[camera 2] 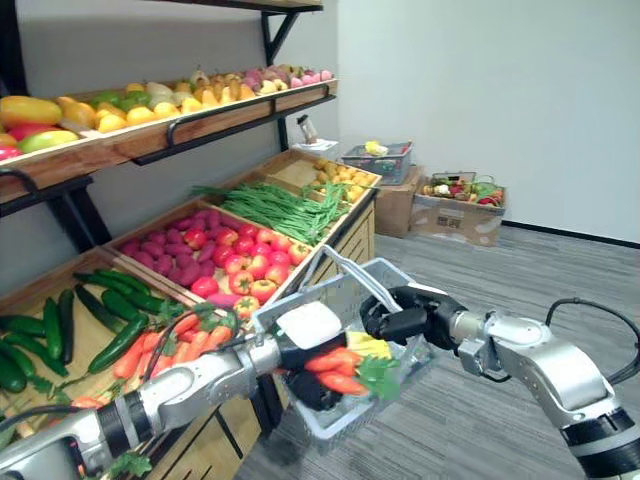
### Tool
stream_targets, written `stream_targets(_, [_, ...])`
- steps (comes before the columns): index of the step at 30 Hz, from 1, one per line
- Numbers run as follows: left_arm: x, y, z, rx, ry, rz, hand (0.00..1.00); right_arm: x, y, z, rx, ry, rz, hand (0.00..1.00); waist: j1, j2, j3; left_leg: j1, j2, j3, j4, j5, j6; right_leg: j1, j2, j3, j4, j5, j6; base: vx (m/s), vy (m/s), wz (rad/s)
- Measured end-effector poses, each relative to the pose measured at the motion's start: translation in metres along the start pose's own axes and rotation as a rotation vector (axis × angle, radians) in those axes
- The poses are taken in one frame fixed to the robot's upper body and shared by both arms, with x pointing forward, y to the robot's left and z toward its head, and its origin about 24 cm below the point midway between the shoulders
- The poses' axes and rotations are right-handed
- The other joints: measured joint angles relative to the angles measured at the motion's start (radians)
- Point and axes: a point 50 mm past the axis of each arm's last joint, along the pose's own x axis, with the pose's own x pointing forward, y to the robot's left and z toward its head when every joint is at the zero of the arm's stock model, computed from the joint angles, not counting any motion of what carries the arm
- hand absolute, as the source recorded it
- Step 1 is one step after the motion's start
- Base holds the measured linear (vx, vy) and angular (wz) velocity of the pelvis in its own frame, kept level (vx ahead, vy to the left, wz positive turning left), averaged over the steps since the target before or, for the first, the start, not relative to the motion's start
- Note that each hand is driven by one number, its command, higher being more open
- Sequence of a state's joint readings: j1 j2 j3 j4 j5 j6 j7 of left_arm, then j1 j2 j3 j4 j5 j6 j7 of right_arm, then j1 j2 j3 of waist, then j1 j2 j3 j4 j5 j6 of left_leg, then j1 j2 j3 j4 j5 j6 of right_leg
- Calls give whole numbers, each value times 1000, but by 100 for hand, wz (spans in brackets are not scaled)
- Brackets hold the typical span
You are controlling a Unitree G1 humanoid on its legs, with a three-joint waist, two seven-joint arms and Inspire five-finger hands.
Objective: Pick vegetable in the basket
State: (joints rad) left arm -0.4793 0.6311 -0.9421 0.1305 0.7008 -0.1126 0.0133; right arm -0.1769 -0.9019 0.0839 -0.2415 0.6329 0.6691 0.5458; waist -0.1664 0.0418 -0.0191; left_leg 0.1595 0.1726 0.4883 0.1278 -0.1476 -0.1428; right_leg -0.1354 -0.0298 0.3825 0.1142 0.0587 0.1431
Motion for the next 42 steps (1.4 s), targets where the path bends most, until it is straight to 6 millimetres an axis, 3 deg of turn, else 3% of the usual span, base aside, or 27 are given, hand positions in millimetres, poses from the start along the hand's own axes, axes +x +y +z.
stream_targets(1, [0,-2,-2,8,8,-12,0,0,2,2,-8,-5,13,0,-2,1,1,0,0,1,0,0,0,-2,0,1,1,0,0,14,7,-7])
stream_targets(2, [-1,-3,-4,17,16,-25,100,0,3,3,-16,-10,22,0,-3,3,1,0,-1,1,0,0,0,-1,-1,2,2,0,0,0,0,0])
stream_targets(17, [-1,2,-9,89,59,44,100,-1,11,11,-56,-37,71,0,-17,23,9,0,0,3,1,-1,-1,-2,1,4,3,0,0,3,2,0])
stream_targets(18, [-12,47,-2,53,-11,200,100,-11,18,20,-99,-91,61,0,-8,26,11,-8,3,-2,0,-2,-4,-1,1,-2,4,-3,0,44,28,8])
stream_targets(19, [-15,65,3,41,-57,232,100,-13,19,21,-102,-97,57,0,-6,26,11,-7,4,-5,0,-2,-4,1,1,-4,4,-3,0,40,26,10])
stream_targets(20, [-15,70,3,34,-65,225,100,-14,18,21,-101,-102,52,0,-4,26,11,-7,4,-6,1,-2,-4,3,0,-7,4,-3,0,0,0,8])
stream_targets(23, [-20,79,0,-2,-94,147,100,-17,18,24,-111,-114,51,0,-5,30,14,-7,4,-17,-2,-4,-5,9,-5,-19,6,-11,0,1,2,13])
stream_targets(26, [-27,100,-3,-268,-138,-175,100,-17,18,23,-74,-104,63,0,0,32,14,-7,2,-40,-2,-4,-5,13,-11,-43,24,-27,-1,8,8,21])
stream_targets(29, [-38,96,1,-363,-151,-423,100,-16,18,21,-62,-93,55,0,11,47,16,-7,-1,-45,-2,-3,-4,13,-15,-49,27,-32,0,37,16,8])
stream_targets(33, [-49,81,7,-379,-162,-614,100,-20,16,9,-43,-42,7,0,24,49,16,-22,-2,-70,-2,-1,-2,13,-24,-75,18,-32,0,36,10,16])
stream_targets(38, [-70,73,4,-399,-145,-740,100,-22,13,-5,6,-11,-55,0,39,53,16,-30,-4,-84,-1,0,-1,15,-30,-87,9,-32,0,15,12,9])
stream_targets(42, [-74,76,7,-449,-172,-674,100,-24,13,-12,37,-8,-80,0,54,55,17,-37,-2,-91,2,0,-1,14,-31,-96,5,-32,0,5,9,6])
